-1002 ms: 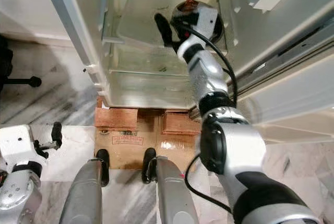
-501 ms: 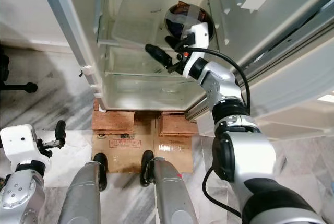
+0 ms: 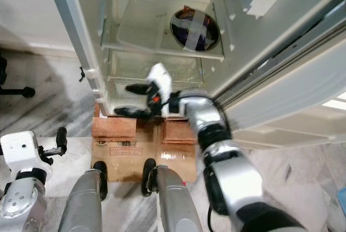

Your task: Restocking fridge

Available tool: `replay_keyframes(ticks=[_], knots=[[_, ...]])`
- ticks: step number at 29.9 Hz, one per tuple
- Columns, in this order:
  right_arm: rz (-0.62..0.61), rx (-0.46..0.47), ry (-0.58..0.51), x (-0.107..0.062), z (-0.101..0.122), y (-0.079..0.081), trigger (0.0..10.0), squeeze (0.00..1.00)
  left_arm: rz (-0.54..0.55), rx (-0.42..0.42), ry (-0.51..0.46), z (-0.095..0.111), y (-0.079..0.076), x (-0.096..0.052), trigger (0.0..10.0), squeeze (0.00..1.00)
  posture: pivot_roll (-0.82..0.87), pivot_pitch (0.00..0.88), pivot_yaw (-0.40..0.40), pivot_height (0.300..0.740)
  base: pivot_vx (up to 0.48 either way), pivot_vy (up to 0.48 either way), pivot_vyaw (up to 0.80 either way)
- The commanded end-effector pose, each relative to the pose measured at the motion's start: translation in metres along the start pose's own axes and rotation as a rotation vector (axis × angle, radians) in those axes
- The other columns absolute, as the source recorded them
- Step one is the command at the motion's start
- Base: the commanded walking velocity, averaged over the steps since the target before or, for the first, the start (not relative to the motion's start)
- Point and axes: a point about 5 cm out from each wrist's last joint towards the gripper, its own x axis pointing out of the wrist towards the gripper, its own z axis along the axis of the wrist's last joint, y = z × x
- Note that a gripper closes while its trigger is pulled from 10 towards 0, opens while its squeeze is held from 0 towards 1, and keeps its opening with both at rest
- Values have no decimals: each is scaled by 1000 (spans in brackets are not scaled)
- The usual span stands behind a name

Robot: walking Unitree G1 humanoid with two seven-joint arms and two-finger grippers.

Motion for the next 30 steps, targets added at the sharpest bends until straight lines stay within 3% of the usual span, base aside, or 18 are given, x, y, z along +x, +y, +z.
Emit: replay_keyframes(ticks=[1,3,4,7,11,20,26,30], knots=[[-44,-54,29,1,-3,-1,10000,1000,2,4,30,-7,-1,-5,10000,0,271,280,-237,740,0,0,0],[-54,-70,29,4,-1,0,10000,1000,2,5,30,-7,-1,-5,10000,0,271,280,-237,740,0,0,0],[-99,-117,38,16,4,-1,10000,1000,2,7,33,-8,-1,-6,10000,0,263,284,-239,740,0,0,0],[-167,-207,74,30,11,-2,10000,1000,1,7,36,-9,-1,-6,10000,0,259,289,-239,740,0,0,0],[-293,-253,101,38,21,-9,10000,1000,-5,5,39,-9,-6,-8,10000,0,250,306,-248,740,0,0,0],[-461,-343,236,30,26,-27,10000,1000,21,-22,49,-8,-7,-18,10000,0,231,351,-279,740,0,0,0],[-575,-372,241,22,42,-40,10000,1000,27,-35,66,-12,-11,-25,10000,0,224,367,-292,740,0,0,0],[-652,-334,200,17,54,-47,10000,1000,35,-38,77,-13,-11,-30,10000,0,228,386,-306,740,0,0,0]])
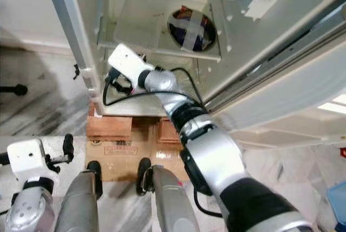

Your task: Restocking fridge

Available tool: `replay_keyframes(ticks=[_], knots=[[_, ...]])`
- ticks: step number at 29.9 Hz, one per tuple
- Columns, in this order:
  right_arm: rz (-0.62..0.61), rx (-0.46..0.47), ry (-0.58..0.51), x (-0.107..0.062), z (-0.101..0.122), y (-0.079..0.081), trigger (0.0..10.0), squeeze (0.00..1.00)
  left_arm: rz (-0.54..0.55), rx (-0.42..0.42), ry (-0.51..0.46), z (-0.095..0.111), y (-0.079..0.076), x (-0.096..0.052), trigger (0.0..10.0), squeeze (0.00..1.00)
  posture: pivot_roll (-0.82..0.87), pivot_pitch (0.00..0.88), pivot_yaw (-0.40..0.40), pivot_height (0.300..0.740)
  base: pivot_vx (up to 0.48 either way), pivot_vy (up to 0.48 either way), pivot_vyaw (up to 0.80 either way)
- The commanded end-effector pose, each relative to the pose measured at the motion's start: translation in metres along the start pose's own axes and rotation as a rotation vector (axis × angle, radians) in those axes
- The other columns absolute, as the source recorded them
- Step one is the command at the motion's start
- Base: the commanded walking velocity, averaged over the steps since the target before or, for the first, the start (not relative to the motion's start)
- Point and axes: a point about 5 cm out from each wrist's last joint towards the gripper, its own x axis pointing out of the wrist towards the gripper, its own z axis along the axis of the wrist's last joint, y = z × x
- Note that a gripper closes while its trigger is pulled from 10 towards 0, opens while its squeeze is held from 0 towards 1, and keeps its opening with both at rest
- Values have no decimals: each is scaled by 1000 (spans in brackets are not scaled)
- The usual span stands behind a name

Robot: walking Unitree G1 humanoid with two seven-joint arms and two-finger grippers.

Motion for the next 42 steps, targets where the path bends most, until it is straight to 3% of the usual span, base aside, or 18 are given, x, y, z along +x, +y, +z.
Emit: replay_keyframes(ticks=[1,7,16,25,26,27,31,33,34,35,36,38,42], knots=[[-31,57,42,-2,-8,-4,10000,1000,12,0,26,-4,0,-7,10000,0,228,388,-307,740,0,0,0],[-98,55,69,-2,-4,-14,10000,1000,37,-3,45,-6,2,-18,10000,0,235,417,-326,740,0,0,0],[-246,75,-49,-8,17,-40,10000,1000,48,-1,59,-8,4,-21,10000,0,231,430,-328,740,0,0,0],[-215,193,-101,-29,-8,-56,10000,1000,49,13,48,-5,8,-11,10000,0,219,401,-311,740,0,0,0],[-202,168,-111,-34,-13,-58,10000,718,45,15,43,-4,8,-9,10000,0,213,391,-304,740,0,0,0],[-193,150,-117,-37,-16,-59,10000,39,43,17,40,-3,8,-7,10000,0,213,391,-304,740,0,0,0],[-168,88,-175,-53,-24,-66,10000,0,26,21,21,0,6,2,10000,0,194,351,-285,740,0,0,0],[-168,88,-175,-53,-24,-66,10000,0,26,21,21,0,6,2,10000,0,194,351,-285,740,0,0,0],[-165,90,-194,-59,-27,-68,10000,0,19,24,11,2,6,7,10000,0,188,327,-273,740,0,0,0],[-144,112,-223,-70,-40,-65,10000,0,12,-24,23,1,5,14,10000,0,173,272,-229,740,0,0,0],[-144,112,-223,-70,-40,-65,10000,0,12,-24,23,1,5,14,10000,0,173,272,-229,740,0,0,0],[-81,106,-238,-79,-58,-42,10000,0,11,-11,23,-4,7,20,10000,0,172,230,-204,740,0,0,0],[-80,157,-221,-86,-73,-27,10000,0,-18,7,11,-4,2,24,10000,0,176,197,-198,740,0,0,0]])
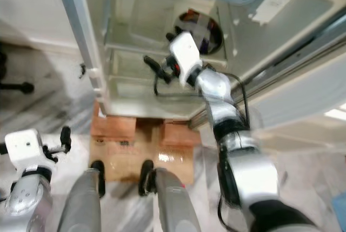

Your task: Restocking fridge

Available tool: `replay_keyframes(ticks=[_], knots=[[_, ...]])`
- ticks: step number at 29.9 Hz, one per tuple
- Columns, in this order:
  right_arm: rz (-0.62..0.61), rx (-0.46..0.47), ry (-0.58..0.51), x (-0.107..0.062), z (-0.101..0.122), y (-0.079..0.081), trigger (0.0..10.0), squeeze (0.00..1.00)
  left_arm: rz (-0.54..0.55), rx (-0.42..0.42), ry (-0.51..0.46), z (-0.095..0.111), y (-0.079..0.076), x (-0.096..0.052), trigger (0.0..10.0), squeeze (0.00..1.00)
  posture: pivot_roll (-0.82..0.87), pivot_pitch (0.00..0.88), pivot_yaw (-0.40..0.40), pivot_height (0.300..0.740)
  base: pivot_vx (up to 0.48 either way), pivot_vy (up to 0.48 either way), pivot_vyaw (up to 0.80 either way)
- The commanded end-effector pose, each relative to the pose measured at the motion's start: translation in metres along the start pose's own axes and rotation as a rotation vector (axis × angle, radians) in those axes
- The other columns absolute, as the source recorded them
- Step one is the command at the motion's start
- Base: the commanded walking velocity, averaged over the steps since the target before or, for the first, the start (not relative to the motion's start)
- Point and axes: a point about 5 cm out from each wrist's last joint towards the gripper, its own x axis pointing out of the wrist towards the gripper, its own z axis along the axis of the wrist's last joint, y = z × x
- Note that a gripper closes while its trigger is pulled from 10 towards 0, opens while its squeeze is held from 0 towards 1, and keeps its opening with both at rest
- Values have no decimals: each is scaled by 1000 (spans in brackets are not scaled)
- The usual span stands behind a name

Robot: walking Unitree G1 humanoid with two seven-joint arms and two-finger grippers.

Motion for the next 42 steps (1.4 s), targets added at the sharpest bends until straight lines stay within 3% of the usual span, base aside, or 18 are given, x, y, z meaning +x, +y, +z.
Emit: replay_keyframes(ticks=[1,5,8,11,13,15,20,27,28,32,37,42], knots=[[-23,4,-14,-4,2,-3,10000,0,-31,15,34,-9,-5,-1,10000,0,180,190,-197,740,0,0,0],[-81,34,-5,-10,-7,3,10000,0,-46,24,6,-3,-8,7,10000,0,190,172,-195,740,0,0,0],[-363,164,15,-16,-18,3,10000,0,-66,33,-57,16,-8,25,10000,0,193,164,-151,740,0,0,0],[-363,164,15,-16,-18,3,10000,0,-66,33,-57,16,-8,25,10000,0,193,164,-151,740,0,0,0],[-426,189,14,-20,-19,3,10000,0,-74,36,-70,20,-8,28,10000,0,187,165,-139,740,0,0,0],[-550,283,39,-46,-27,2,10000,0,-136,62,-98,27,-17,37,10000,0,145,150,-124,740,0,0,0],[-614,277,69,-62,-34,-3,10000,0,-179,55,-92,25,-28,41,10000,0,131,158,-130,740,0,0,0],[-765,231,224,-70,-43,-10,10000,0,-184,60,-53,13,-29,41,10000,0,121,140,-133,740,-220,0,0],[-704,356,187,-63,-41,-5,10000,0,-185,60,-47,11,-30,41,10000,0,126,140,-135,740,-379,0,0],[-720,319,181,-60,-39,-4,10000,0,-200,65,-43,8,-32,38,10000,0,129,139,-139,740,-382,0,0],[-692,373,198,-60,-44,3,10000,0,-197,70,-33,3,-31,36,10000,0,129,126,-149,740,-382,0,0],[-721,390,190,-60,-45,1,10000,0,-198,77,-36,3,-30,38,10000,0,132,117,-152,740,-366,0,0]])
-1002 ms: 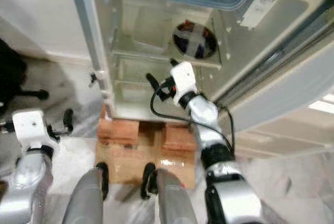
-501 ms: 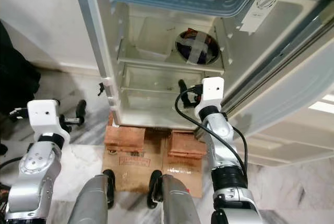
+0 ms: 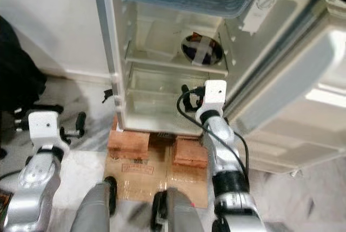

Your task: Restocking fridge

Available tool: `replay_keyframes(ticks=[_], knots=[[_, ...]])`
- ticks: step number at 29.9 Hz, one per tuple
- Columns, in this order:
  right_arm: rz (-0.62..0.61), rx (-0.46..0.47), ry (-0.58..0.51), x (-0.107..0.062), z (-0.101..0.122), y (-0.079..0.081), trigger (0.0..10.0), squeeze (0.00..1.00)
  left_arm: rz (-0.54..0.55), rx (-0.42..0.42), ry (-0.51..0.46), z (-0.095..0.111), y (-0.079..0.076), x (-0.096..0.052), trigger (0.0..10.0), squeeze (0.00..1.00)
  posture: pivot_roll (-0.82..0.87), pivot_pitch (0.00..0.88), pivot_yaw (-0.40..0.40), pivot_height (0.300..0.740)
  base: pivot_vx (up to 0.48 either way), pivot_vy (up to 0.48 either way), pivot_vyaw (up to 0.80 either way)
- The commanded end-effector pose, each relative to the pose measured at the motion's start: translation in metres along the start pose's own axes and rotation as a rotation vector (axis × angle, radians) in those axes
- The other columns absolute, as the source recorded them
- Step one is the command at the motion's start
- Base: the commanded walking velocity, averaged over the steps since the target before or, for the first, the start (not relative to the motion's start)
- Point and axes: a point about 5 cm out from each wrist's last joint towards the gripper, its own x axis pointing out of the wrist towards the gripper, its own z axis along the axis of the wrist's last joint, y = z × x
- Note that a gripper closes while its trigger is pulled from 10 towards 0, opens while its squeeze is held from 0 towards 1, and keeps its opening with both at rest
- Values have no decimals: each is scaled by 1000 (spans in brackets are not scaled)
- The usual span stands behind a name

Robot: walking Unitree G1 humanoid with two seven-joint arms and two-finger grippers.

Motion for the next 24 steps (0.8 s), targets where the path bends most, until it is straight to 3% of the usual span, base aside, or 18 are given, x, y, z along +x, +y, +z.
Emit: replay_keyframes(ticks=[1,7,13,24], knots=[[-35,1,-8,0,2,-7,10000,0,-5,13,-18,4,1,2,10000,0,133,115,-149,740,-319,0,0],[-77,9,-33,5,9,-10,10000,0,-25,14,-57,10,4,9,10000,0,127,112,-138,740,0,0,-242],[-111,23,-40,1,8,-17,10000,0,-65,19,-79,14,4,12,10000,0,118,109,-121,740,0,0,-781],[-125,48,-14,1,1,-18,10000,0,-87,25,-100,17,1,20,10000,0,121,107,-121,740,89,-408,-60]])
